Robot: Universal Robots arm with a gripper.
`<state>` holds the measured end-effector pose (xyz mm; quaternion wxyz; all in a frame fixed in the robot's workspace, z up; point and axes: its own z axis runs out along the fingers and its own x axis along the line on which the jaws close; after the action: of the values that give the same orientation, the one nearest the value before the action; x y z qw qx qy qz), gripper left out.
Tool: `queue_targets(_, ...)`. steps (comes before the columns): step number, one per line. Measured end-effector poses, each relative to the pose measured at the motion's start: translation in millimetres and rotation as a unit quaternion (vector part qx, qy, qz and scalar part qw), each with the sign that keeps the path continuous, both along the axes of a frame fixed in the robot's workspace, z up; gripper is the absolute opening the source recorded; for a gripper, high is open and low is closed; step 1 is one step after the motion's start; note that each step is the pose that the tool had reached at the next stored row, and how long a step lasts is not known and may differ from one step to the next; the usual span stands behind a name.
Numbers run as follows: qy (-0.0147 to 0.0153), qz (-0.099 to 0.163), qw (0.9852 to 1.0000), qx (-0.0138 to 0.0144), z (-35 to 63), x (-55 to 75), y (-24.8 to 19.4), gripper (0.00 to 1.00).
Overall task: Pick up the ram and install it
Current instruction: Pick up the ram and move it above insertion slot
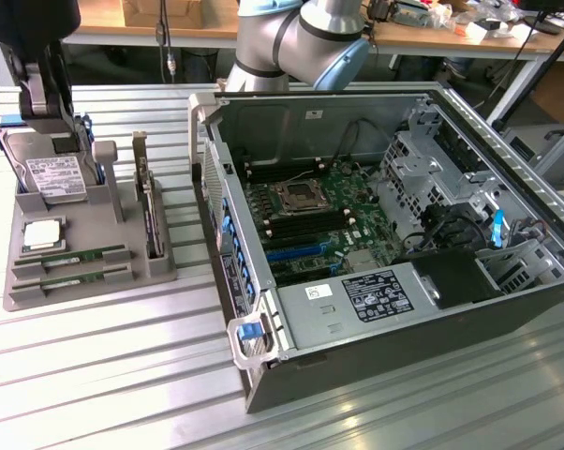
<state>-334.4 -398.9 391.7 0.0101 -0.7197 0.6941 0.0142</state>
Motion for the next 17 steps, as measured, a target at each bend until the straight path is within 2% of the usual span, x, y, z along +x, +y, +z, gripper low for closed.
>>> queue_targets(1, 0.0001, 0.000, 1.0000, -0.0001, 0.0, -0.1, 0.0, 0.11)
queue_targets(2, 0.0001, 0.000, 1.0000, -0.0049, 0.1, 0.0, 0.0, 0.11)
queue_targets(3, 0.0001, -0.005, 1.0000, -0.0079, -0.2, 0.0, -0.1, 0.11)
queue_targets(5, 0.0004, -0.033, 0.9994, -0.0080, -1.3, 0.0, 0.0, 0.11)
queue_targets(13, 0.0004, -0.034, 0.9994, -0.0080, -1.5, 0.0, 0.0, 0.11)
queue_targets(16, 0.0004, -0.034, 0.9994, -0.0080, -1.5, 0.0, 0.0, 0.30)
queue_targets(17, 0.0004, -0.034, 0.9994, -0.0080, -1.5, 0.0, 0.0, 0.30)
